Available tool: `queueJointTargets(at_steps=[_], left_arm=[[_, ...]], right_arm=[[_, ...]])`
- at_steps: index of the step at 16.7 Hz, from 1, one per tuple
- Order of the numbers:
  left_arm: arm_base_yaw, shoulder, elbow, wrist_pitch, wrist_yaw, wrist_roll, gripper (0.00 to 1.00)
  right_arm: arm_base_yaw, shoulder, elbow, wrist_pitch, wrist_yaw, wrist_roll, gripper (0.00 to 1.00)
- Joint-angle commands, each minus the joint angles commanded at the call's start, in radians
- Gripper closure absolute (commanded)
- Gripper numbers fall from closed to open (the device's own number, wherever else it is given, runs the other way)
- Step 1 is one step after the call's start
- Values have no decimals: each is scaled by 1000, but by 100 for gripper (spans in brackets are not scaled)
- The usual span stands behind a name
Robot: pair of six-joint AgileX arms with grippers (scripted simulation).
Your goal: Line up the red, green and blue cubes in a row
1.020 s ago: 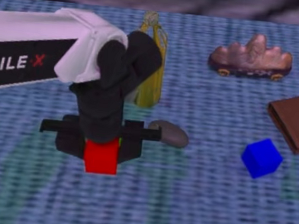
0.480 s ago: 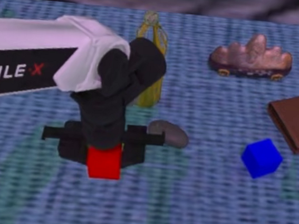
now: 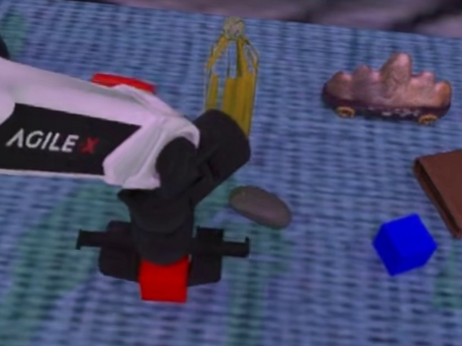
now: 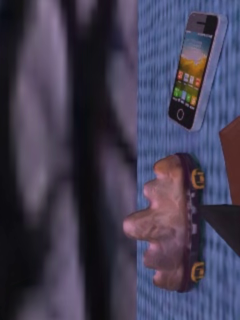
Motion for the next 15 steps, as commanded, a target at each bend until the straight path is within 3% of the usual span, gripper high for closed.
queueJointTargets(at_steps=[4,15], left_arm=[[0,1,-1,2,0,0,100],[0,1,-1,2,0,0,17]], right_arm=[[0,0,0,0,0,0,0],[0,0,0,0,0,0,0]])
